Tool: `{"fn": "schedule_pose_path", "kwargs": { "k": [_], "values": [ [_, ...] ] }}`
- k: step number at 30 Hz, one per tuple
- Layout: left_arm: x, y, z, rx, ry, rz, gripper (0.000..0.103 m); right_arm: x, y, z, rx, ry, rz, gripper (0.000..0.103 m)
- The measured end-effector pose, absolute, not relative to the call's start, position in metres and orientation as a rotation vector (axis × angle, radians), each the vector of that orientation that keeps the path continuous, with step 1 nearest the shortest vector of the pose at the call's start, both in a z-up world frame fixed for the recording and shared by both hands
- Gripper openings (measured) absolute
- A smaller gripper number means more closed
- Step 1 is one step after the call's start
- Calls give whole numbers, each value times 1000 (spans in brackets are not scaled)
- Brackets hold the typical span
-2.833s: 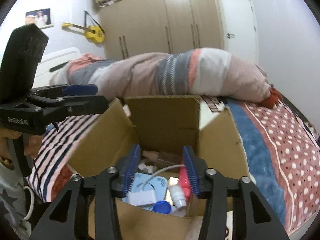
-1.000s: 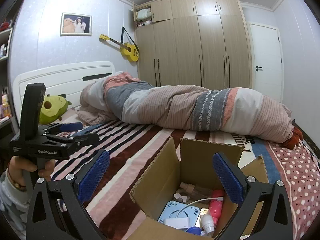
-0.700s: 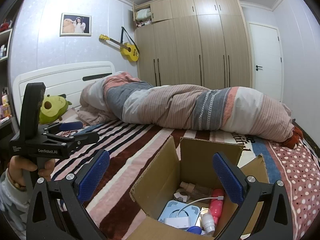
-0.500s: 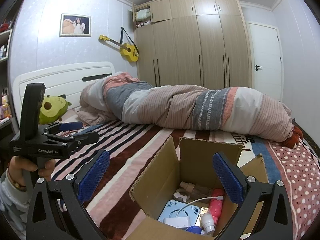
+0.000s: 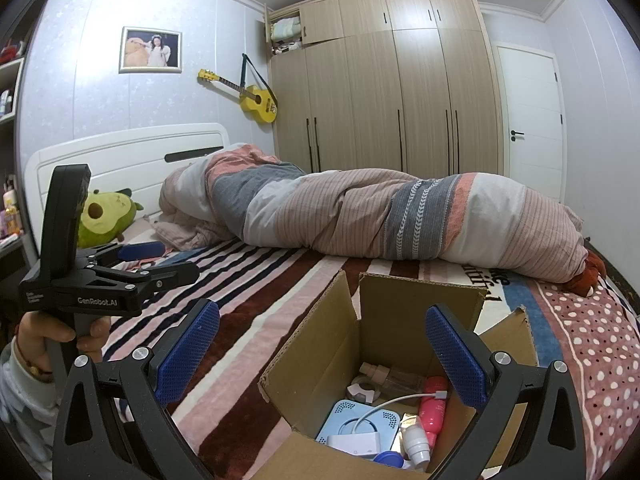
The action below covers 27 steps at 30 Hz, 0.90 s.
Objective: Organize rigid objects
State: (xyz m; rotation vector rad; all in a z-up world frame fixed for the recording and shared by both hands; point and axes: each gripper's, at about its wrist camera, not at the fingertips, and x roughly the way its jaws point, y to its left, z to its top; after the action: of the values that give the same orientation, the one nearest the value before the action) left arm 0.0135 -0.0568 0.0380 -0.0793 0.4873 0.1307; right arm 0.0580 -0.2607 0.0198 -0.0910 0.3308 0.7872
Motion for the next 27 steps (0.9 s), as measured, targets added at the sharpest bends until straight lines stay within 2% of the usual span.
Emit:
{"fn": "schedule_pose_path", "kwargs": {
  "k": [27],
  "values": [
    [14,-56,38,-80,484,140,101,54,-259,19,-90,332,784,103]
  ]
}}
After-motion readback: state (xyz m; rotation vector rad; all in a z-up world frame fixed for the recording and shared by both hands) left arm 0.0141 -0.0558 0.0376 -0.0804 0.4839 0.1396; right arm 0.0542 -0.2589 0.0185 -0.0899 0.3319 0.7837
